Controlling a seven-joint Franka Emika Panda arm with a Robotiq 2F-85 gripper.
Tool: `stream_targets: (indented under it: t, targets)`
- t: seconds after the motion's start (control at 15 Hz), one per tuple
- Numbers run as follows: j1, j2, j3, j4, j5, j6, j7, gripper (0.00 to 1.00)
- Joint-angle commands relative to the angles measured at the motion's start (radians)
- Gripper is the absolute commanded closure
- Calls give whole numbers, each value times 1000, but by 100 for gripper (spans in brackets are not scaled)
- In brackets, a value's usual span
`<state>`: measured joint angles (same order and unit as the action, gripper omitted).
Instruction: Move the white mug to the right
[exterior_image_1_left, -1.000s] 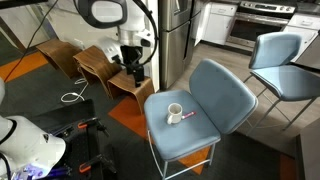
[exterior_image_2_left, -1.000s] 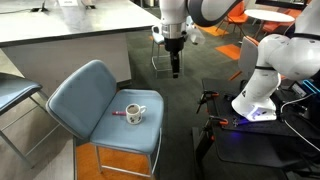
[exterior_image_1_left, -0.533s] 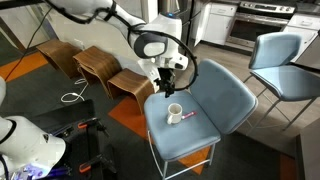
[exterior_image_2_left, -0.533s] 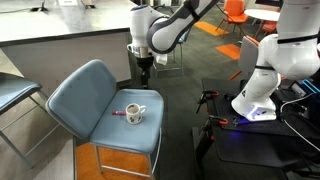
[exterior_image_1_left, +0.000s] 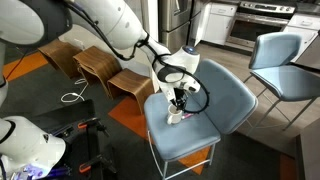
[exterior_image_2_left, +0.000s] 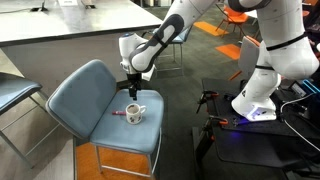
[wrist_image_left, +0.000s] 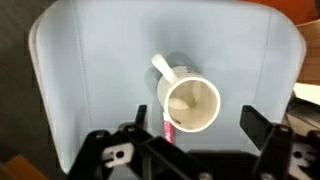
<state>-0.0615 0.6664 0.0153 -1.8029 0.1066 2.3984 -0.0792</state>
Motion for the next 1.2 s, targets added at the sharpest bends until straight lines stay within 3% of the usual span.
stream_targets:
  t: [0.0, 0.47, 0.67, 0.8, 0.87, 1.13]
  targets:
    - [-50, 108, 36, 114, 50, 0, -39, 0]
    - [-97, 243, 75, 215, 105, -15, -41, 0]
    - [-95, 285, 68, 246, 101, -21, -28, 7]
    - [-101, 305, 70, 266, 102, -26, -29, 19]
    - [-107, 314, 75, 274, 105, -28, -34, 32]
    - [-107, 335, 74, 294, 99, -34, -35, 64]
